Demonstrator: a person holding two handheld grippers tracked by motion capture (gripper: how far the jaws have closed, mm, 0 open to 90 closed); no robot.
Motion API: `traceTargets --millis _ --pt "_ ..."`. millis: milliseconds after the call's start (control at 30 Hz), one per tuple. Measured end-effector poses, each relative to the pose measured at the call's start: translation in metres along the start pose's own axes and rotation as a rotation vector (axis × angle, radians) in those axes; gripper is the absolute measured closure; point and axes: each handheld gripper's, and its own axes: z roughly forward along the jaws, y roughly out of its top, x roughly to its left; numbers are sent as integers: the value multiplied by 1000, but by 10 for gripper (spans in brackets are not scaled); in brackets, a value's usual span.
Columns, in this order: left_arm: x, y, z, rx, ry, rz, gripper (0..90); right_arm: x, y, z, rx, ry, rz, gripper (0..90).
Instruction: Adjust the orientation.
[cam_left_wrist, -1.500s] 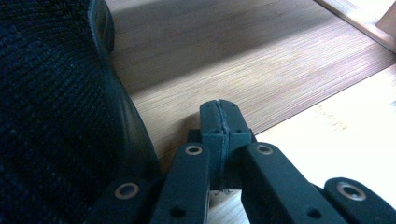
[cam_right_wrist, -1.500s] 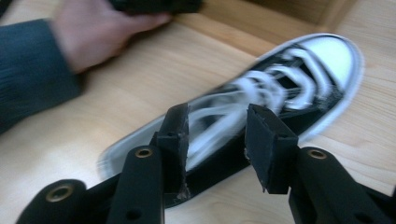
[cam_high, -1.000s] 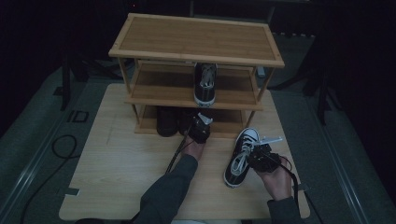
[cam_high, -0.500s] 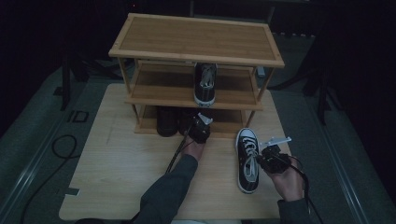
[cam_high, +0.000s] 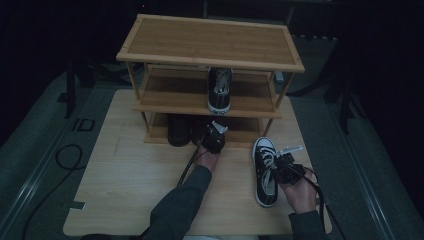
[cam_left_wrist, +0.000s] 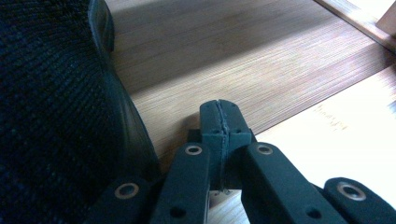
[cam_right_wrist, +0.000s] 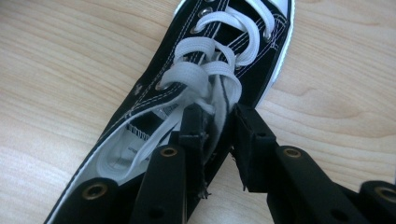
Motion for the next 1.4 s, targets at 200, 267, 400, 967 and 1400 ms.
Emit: traceTargets --millis 200,267,400,967,1400 --pt "0 0 0 0 0 0 900 1 -2 8 10 30 19 836" --pt "0 0 0 0 0 0 900 2 -2 9 17 37 -5 866" --pt "0 0 0 -1 0 1 900 0 -6 4 -8 54 -55 882" --pt "0 0 0 0 2 0 900 -20 -12 11 -41 87 -10 802" --pt "0 0 0 -1 2 1 900 -28 -13 9 -79 185 -14 877"
